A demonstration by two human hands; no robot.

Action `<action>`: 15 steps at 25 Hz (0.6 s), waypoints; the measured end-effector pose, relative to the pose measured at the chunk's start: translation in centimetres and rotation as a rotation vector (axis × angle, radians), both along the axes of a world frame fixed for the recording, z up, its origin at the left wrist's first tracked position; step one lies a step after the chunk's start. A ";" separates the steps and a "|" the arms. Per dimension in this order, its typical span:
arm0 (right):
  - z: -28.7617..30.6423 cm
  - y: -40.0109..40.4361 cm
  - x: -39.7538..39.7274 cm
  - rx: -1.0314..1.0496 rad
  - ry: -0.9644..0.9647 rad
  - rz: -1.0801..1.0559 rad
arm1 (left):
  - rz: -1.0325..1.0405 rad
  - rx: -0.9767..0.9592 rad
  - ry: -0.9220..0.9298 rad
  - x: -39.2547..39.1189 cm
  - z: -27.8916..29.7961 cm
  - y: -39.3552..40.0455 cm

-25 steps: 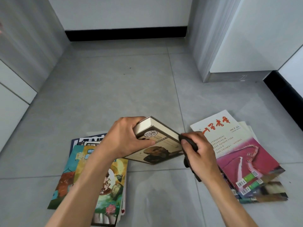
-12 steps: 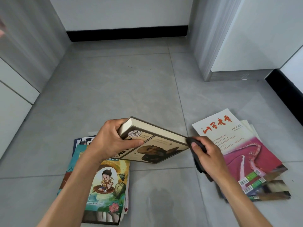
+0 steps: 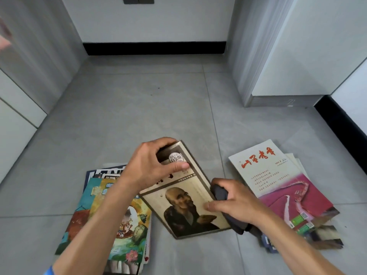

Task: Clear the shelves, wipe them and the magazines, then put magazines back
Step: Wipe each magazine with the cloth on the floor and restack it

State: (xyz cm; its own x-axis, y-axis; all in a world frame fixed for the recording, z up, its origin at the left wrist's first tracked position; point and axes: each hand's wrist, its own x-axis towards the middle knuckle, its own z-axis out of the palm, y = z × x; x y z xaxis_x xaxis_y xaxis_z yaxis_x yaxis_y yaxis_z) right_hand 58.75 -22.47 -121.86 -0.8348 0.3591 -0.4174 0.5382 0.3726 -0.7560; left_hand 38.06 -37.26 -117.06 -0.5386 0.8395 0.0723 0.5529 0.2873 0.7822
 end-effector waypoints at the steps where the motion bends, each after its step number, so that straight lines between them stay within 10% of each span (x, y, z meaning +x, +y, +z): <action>1: -0.3 -0.7 1.0 -0.184 -0.009 -0.088 | 0.009 -0.003 0.083 0.0 -0.5 0.4; 9: -1.9 -2.1 5.5 -0.823 -0.045 -0.561 | -0.322 -0.679 0.134 -0.5 -8.7 -4.0; 15: 0.5 -1.0 6.1 -0.996 -0.090 -0.623 | -0.210 -0.086 0.295 4.0 -12.6 -5.1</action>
State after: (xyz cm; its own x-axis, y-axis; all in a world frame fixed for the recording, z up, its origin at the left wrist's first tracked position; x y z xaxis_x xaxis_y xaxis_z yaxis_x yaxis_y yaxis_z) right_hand 64.80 -23.47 -121.35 -0.5837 0.1768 -0.7925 0.4847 -0.7072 -0.5147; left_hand 42.04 -42.33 -129.67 -0.3208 0.9391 0.1232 0.8049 0.2017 0.5581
